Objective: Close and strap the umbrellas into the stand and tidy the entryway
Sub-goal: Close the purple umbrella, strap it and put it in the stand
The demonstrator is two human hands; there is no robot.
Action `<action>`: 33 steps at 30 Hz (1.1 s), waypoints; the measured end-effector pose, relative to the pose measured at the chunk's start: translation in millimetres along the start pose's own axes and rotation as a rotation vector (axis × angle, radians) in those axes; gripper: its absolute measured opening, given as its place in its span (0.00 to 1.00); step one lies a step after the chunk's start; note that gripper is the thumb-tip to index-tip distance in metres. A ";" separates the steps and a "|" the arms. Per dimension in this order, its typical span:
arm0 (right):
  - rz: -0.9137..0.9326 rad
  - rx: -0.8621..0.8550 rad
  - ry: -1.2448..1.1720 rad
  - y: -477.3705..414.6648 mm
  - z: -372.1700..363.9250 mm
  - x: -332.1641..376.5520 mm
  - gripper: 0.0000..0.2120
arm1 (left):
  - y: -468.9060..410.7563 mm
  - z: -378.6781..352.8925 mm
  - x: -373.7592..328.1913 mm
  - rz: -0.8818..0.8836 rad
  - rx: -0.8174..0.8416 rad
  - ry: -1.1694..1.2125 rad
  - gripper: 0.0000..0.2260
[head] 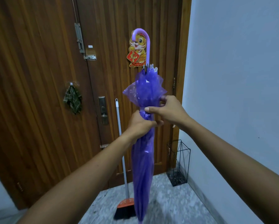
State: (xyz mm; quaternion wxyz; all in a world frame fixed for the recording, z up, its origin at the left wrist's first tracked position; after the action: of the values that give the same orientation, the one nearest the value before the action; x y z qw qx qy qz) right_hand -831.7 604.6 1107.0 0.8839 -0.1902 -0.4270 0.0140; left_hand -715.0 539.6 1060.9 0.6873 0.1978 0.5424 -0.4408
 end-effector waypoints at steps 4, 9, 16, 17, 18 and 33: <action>-0.033 0.110 0.156 -3.7 6.8 9.6 0.25 | 3.4 13.7 1.9 0.042 -0.018 0.052 0.09; 0.014 0.282 -0.061 9.2 12.2 21.7 0.22 | 10.4 25.2 -6.5 0.006 0.106 0.211 0.08; 0.048 0.236 -0.159 17.1 19.0 18.8 0.17 | 6.4 28.2 -22.0 -0.086 0.212 0.538 0.10; 0.041 0.231 -0.170 17.5 20.1 16.6 0.17 | 7.9 26.0 -25.0 -0.083 0.258 0.560 0.11; 0.034 0.237 -0.192 17.9 20.6 14.4 0.16 | 9.2 22.5 -27.7 -0.076 0.318 0.586 0.12; 0.091 0.085 -0.263 19.4 18.4 1.9 0.05 | 12.1 8.7 -10.4 0.101 0.425 0.337 0.16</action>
State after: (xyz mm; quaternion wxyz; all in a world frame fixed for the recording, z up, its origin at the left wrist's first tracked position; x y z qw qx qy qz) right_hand -841.8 628.9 1112.0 0.8262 -0.1680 -0.5290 0.0968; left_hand -700.3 543.6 1070.8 0.5514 0.4350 0.5339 -0.4708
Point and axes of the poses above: each hand's wrist, its own y-axis away from the middle knuckle, its own z-axis out of the back of the hand, x = y × z, the point moved 4 cm from there along -y, towards the middle knuckle, and after that the axes turned 14 degrees about x, right-handed, at the moved point
